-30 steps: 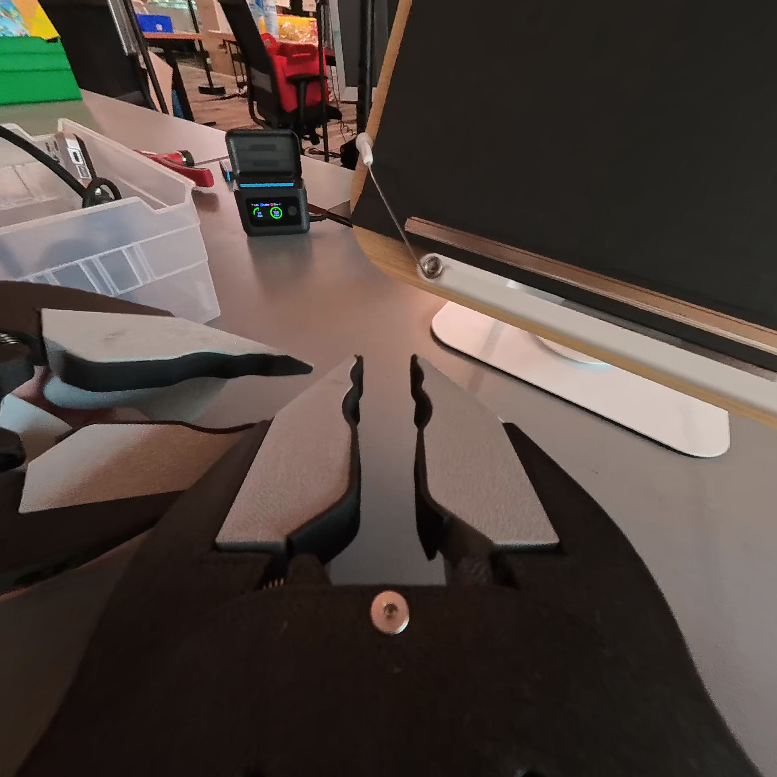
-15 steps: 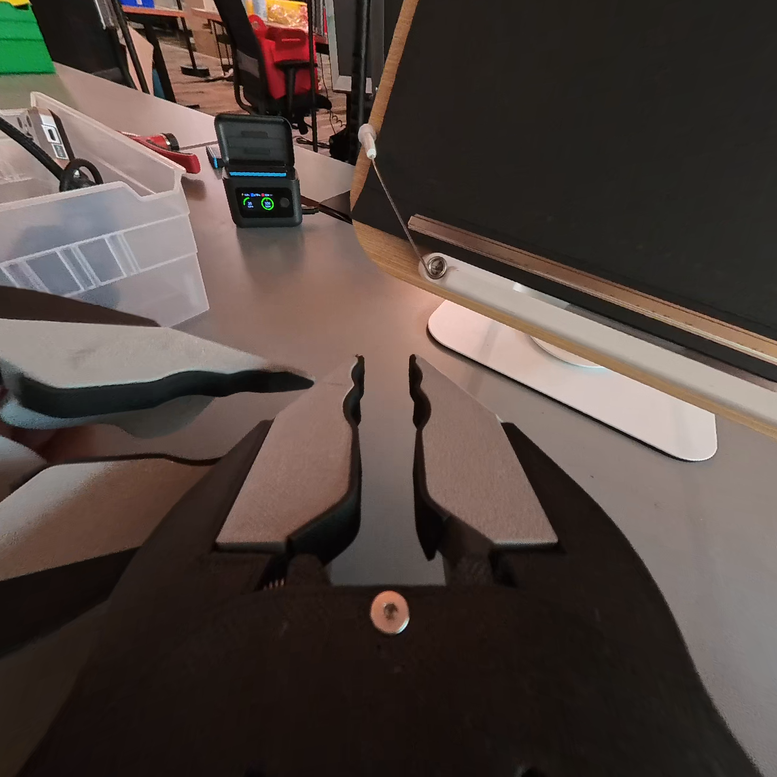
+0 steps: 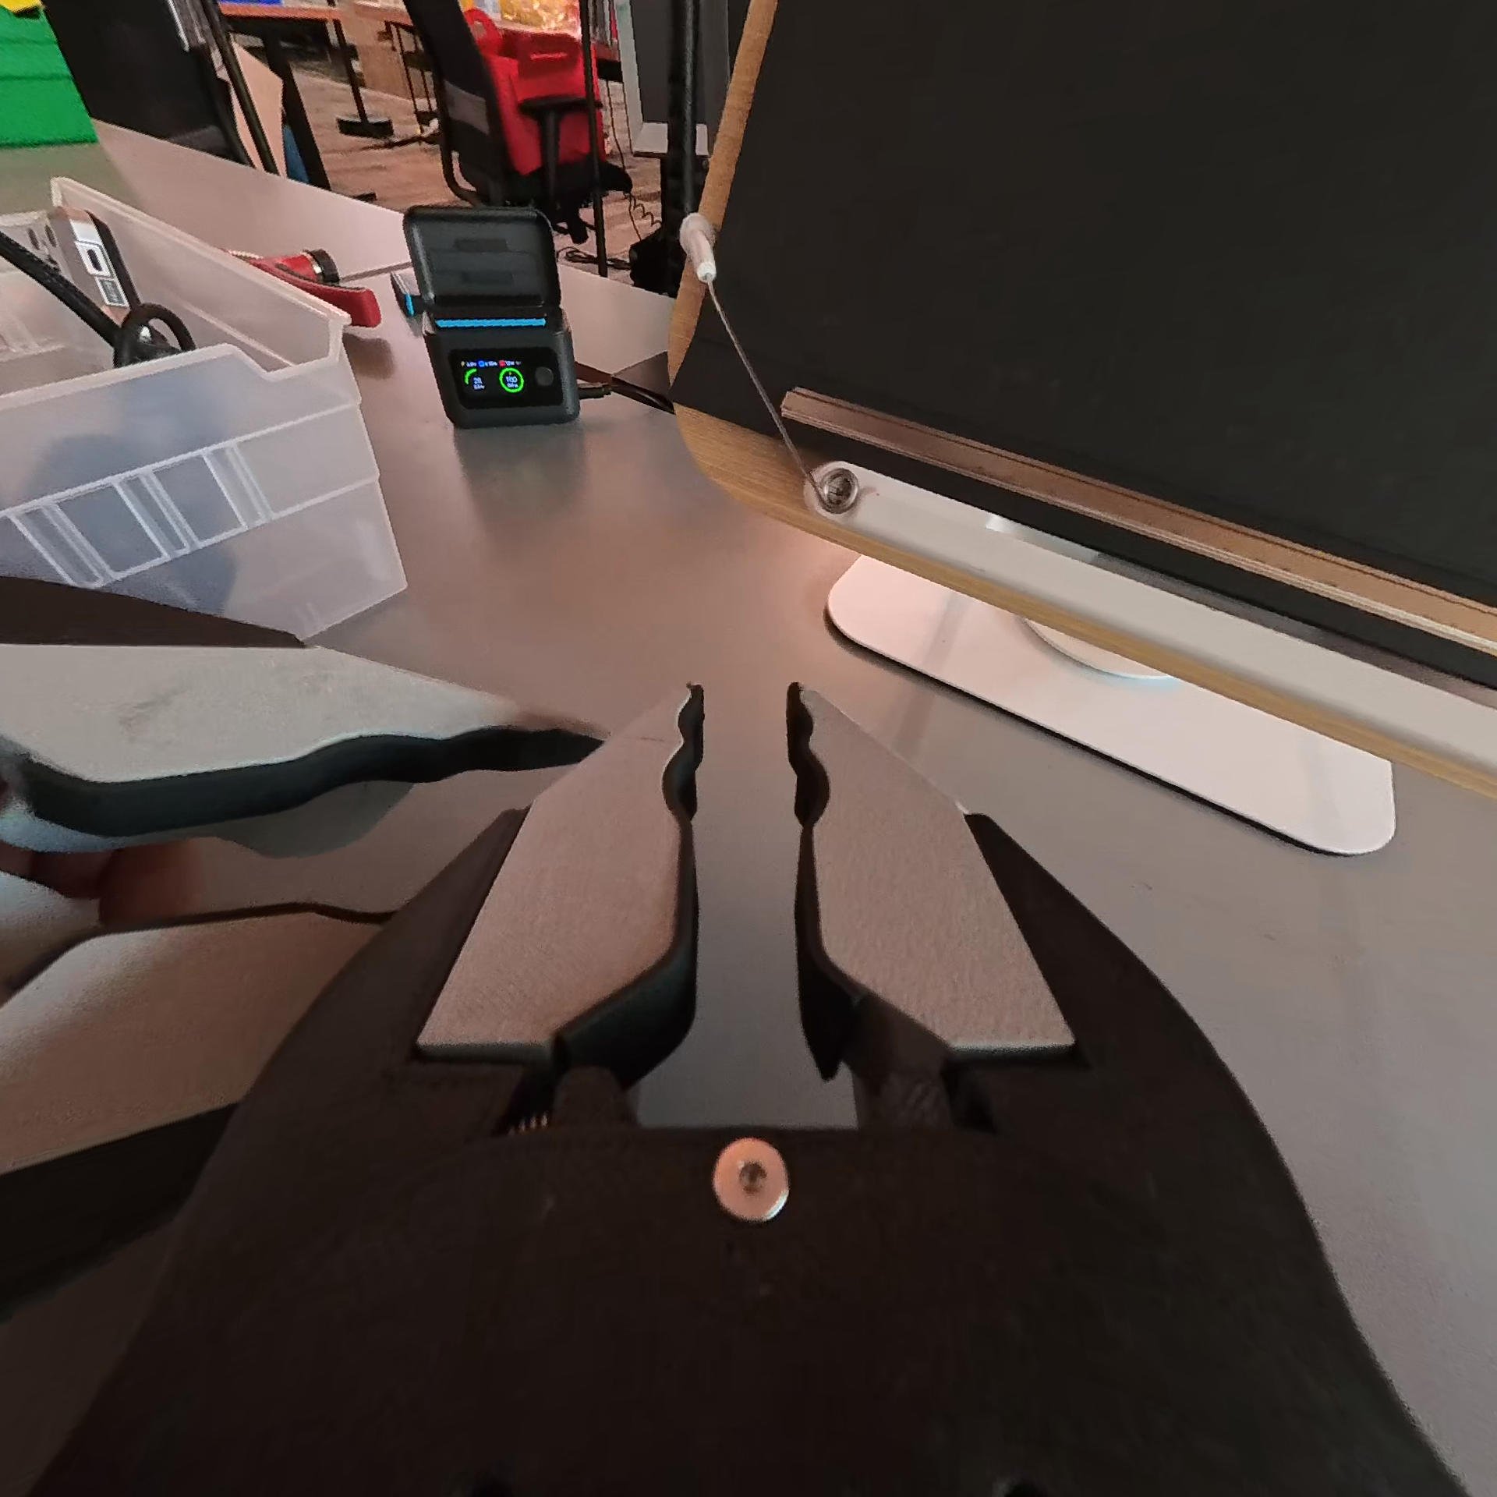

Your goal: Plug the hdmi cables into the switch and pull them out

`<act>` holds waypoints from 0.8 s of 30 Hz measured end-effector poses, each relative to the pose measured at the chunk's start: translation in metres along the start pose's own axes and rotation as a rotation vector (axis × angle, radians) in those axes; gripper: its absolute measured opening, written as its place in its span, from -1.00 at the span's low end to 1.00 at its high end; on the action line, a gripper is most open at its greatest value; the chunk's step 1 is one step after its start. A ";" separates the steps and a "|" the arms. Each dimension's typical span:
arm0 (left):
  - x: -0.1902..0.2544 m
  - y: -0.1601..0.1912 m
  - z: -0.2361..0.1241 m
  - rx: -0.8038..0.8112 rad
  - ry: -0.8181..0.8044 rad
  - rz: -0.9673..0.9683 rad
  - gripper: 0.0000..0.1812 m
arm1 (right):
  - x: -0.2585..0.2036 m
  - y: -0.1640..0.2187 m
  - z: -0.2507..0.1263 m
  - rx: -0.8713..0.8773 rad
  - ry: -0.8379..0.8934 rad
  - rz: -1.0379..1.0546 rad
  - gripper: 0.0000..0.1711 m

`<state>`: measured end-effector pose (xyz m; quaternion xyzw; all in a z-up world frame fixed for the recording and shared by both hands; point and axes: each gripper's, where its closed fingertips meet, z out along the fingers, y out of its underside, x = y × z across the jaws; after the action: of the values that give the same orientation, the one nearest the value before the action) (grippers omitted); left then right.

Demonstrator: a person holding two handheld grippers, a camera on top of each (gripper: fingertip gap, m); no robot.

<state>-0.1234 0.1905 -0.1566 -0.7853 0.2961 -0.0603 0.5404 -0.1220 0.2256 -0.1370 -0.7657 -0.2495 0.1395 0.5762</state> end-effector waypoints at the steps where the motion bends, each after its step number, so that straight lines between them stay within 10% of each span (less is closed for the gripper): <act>1: 0.000 0.000 0.000 -0.001 -0.001 0.006 -0.64 | -0.001 0.000 0.001 -0.002 -0.004 -0.002 -0.80; 24: 0.002 0.000 0.001 -0.006 -0.009 0.031 -0.66 | -0.003 0.004 -0.001 -0.018 -0.064 0.023 -0.80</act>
<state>-0.1210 0.1900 -0.1577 -0.7824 0.3062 -0.0476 0.5402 -0.1227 0.2222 -0.1409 -0.7688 -0.2604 0.1683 0.5593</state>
